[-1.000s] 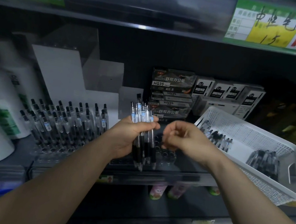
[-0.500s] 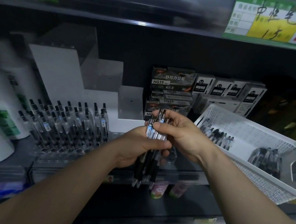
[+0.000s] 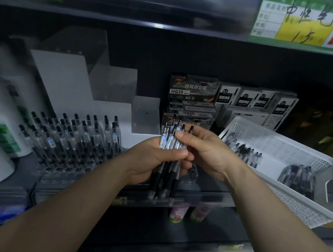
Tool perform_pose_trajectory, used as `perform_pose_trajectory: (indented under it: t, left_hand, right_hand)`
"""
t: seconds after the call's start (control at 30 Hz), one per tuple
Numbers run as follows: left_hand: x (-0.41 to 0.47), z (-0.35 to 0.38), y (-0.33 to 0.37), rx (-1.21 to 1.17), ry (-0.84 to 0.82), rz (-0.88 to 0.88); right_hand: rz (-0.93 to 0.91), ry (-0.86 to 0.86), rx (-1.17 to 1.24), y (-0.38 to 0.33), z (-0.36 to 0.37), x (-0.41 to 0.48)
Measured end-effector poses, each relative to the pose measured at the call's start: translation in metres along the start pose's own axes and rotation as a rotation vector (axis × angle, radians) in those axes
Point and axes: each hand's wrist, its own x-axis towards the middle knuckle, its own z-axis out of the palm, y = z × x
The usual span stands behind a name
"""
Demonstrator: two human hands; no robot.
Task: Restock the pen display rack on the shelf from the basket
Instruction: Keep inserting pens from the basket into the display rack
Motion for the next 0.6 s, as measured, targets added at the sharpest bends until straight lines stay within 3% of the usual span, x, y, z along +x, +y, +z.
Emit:
perform_pose_trajectory:
  t: [0.3,0.6]
  left_hand:
    - [0.004,-0.006,-0.002,0.035,0.110,0.007]
    - [0.003,-0.006,-0.002,-0.024,0.065,-0.002]
  right_hand:
    - [-0.087,0.151,-0.243,0.002,-0.013,0.007]
    - [-0.086,0.189,-0.233,0.002,-0.011,0.009]
